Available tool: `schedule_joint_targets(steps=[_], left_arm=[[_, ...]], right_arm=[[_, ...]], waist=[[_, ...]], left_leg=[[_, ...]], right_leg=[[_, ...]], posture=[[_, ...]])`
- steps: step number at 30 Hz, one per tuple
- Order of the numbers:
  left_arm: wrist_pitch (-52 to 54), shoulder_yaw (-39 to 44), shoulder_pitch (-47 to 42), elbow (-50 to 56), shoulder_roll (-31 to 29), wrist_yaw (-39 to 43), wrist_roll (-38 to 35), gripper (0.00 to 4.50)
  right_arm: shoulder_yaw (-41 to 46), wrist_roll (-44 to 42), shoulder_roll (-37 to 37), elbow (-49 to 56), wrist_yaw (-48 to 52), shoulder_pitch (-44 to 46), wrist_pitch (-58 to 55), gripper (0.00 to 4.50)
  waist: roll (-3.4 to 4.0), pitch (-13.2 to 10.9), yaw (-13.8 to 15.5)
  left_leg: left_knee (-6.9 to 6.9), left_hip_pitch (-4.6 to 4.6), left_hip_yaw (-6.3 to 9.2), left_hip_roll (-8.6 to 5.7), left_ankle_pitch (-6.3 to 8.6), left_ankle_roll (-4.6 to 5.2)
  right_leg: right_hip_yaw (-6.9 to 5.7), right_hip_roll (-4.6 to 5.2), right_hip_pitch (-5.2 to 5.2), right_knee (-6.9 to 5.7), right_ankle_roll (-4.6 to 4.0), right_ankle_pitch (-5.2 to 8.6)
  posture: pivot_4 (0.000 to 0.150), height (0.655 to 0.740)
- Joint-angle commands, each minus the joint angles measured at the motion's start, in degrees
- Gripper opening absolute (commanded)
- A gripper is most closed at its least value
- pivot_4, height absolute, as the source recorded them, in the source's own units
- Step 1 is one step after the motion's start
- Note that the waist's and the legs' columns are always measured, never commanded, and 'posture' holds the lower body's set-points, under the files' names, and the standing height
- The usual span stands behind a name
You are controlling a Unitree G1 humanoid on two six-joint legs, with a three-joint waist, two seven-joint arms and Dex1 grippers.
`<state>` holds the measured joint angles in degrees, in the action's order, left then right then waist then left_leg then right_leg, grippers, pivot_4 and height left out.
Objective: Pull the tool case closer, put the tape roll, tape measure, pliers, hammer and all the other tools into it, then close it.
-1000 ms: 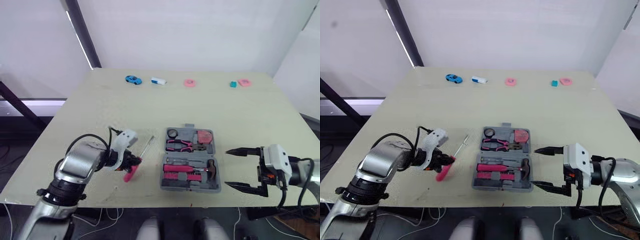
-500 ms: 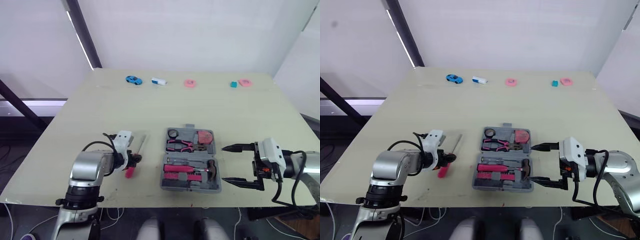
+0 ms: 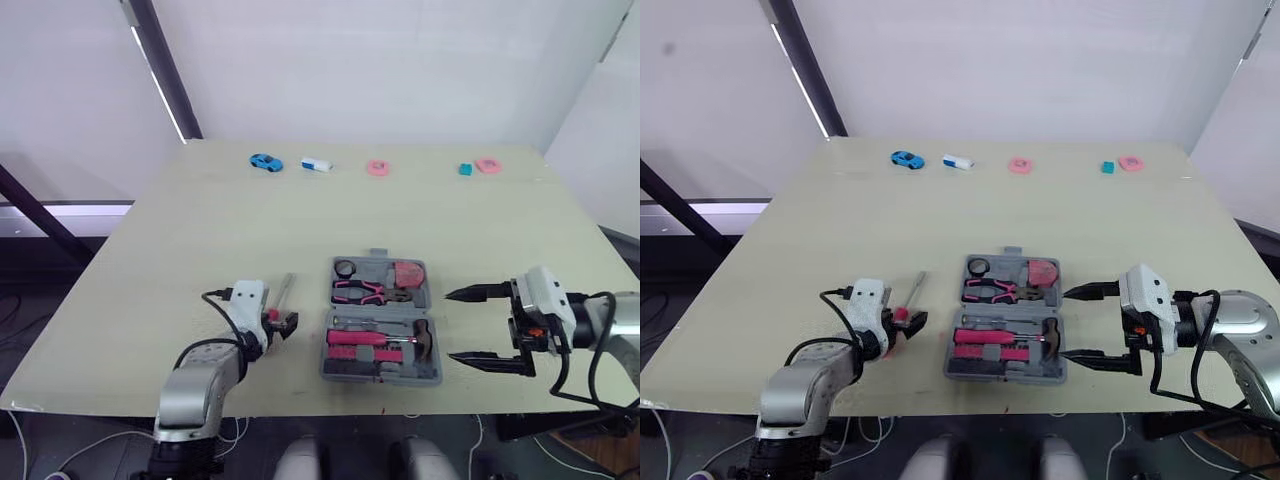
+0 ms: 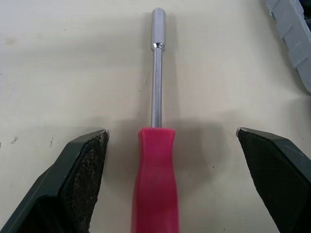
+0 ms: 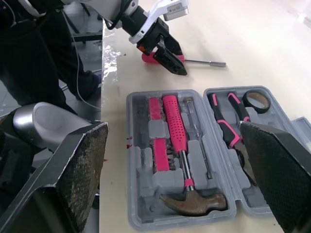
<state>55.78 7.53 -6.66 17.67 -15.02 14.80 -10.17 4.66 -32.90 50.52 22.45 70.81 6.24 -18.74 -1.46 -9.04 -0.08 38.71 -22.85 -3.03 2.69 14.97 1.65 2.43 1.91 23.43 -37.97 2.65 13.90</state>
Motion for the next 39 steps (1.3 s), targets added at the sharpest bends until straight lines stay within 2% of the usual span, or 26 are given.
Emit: schedule_joint_targets(steps=[1,2,4,6,8,10,13,15,17,19,22,24,29,35,39], left_arm=[[-0.7,2.0,3.2,1.0,1.9,-2.2,-0.5,3.34],[-1.1,2.0,3.5,1.1,1.8,-2.3,-0.6,2.75],[-1.9,2.1,3.9,1.3,1.5,-2.2,-0.7,2.28],[-2.1,2.4,4.1,1.6,0.5,-1.6,-1.1,1.33],[-2.7,2.6,3.8,2.7,-1.3,0.6,-2.1,0.69],[-3.6,2.8,2.5,4.5,-4.3,6.3,-5.7,0.67],[-3.6,1.7,-1.9,7.6,-13.4,20.9,-13.3,0.66],[-2.3,0.9,-4.5,7.6,-18.2,27.6,-17.4,0.66],[-1.7,-4.3,-9.3,7.9,-27.5,40.4,-20.9,0.66],[-1.6,-9.9,-14.3,7.2,-34.2,50.0,-22.2,0.66],[-4.5,-18.8,-21.6,4.8,-39.0,59.0,-20.4,0.66],[-6.3,-24.0,-25.6,3.7,-39.8,63.0,-18.3,0.66],[-4.5,-37.3,-34.8,0.2,-36.5,64.3,-11.3,0.66],[-1.3,-46.9,-39.9,-3.9,-29.0,61.6,-5.5,0.66],[-1.1,-50.1,-41.0,-5.6,-26.3,60.9,-3.1,0.66]], right_arm=[[1.9,-1.3,1.5,0.0,1.5,1.4,-0.1,4.50],[1.8,-1.2,1.5,-0.1,1.6,1.4,0.0,4.50],[1.6,-1.1,1.4,-0.2,1.6,1.4,0.2,4.50],[1.6,-1.0,1.2,0.0,1.5,1.1,0.3,4.50],[1.7,-1.0,1.0,0.1,1.2,0.8,0.5,4.50],[1.9,-0.9,0.6,0.1,0.8,0.4,0.7,4.50],[2.3,-0.7,0.3,-0.2,0.6,-0.3,1.5,4.50],[2.3,-0.5,0.1,-0.4,0.5,-0.3,1.8,4.50],[3.0,-0.1,0.3,-1.4,1.1,-0.9,3.0,4.50],[3.7,0.4,0.7,-2.2,1.7,-1.7,4.2,4.50],[5.1,1.1,1.8,-3.2,3.2,-3.1,5.8,4.50],[6.0,1.9,2.9,-4.0,4.6,-4.2,7.1,4.50],[9.1,2.8,6.6,-6.3,8.7,-6.9,9.8,4.50],[12.8,2.6,9.8,-8.3,11.9,-8.4,10.7,4.50],[14.2,2.5,10.4,-8.3,12.4,-9.0,10.7,4.50]], waist=[[0.00,0.0,-0.3],[0.00,0.0,-0.4],[0.00,0.0,-0.4],[0.00,0.0,-0.4],[0.00,0.0,-0.4],[-0.05,0.0,-0.4],[-0.31,-0.2,-0.3],[-0.32,-0.2,-0.1],[-0.25,-0.2,-0.1],[-0.49,-0.3,-0.2],[-0.33,-0.3,-0.2],[-0.34,-0.3,-0.2],[-0.36,-0.3,0.1],[-0.38,-0.3,0.1],[-0.38,-0.3,-0.1]], left_leg=[[0.00,0.01,-0.01,0.00,0.00,0.00],[0.00,0.00,-0.01,0.00,0.00,0.00],[-0.01,0.00,0.00,0.00,0.00,0.00],[0.00,0.00,0.00,0.00,0.00,0.00],[0.00,0.00,0.00,-0.01,0.00,0.00],[0.00,-0.02,0.02,0.00,0.00,0.00],[-0.01,-0.07,0.05,0.00,0.00,0.00],[0.01,-0.15,0.21,0.06,-0.01,-0.02],[0.00,-0.12,0.11,0.02,-0.01,-0.02],[0.00,-0.15,0.09,-0.02,-0.01,-0.02],[-0.13,-0.12,0.00,-0.10,0.00,-0.01],[-0.18,-0.11,-0.04,-0.14,0.00,-0.01],[-0.16,-0.15,-0.11,-0.15,0.00,0.00],[-0.08,-0.15,-0.20,-0.14,-0.01,0.00],[-0.08,-0.14,-0.04,-0.13,-0.01,0.01]], right_leg=[[0.00,0.00,0.00,-0.01,0.00,0.00],[0.00,-0.01,0.00,0.00,0.00,0.00],[0.00,-0.01,0.00,0.00,0.00,0.00],[0.00,-0.02,0.00,0.00,0.00,0.00],[-0.01,-0.02,0.00,0.01,0.00,0.01],[-0.03,-0.03,0.01,0.00,0.00,0.01],[-0.06,-0.03,0.04,0.01,0.00,0.01],[-0.29,-0.08,0.08,-0.02,-0.25,0.13],[-0.20,0.01,0.06,0.00,-0.24,0.14],[-0.18,0.00,0.07,0.04,-0.20,0.15],[-0.09,0.06,0.07,0.17,-0.13,0.19],[-0.03,0.05,0.07,0.16,-0.08,0.22],[-0.08,-0.02,0.07,0.13,-0.04,0.22],[-0.04,-0.03,0.07,0.10,0.15,0.12],[-0.03,-0.04,0.07,0.08,0.15,0.12]], posture=[[0.150,0.7400],[0.150,0.7400],[0.150,0.7400],[0.150,0.7400],[0.150,0.7400],[0.150,0.7400],[0.150,0.7400],[0.150,0.7400],[0.150,0.7400],[0.150,0.7400],[0.150,0.7400],[0.150,0.7400],[0.150,0.7400],[0.150,0.7400],[0.150,0.7400]])
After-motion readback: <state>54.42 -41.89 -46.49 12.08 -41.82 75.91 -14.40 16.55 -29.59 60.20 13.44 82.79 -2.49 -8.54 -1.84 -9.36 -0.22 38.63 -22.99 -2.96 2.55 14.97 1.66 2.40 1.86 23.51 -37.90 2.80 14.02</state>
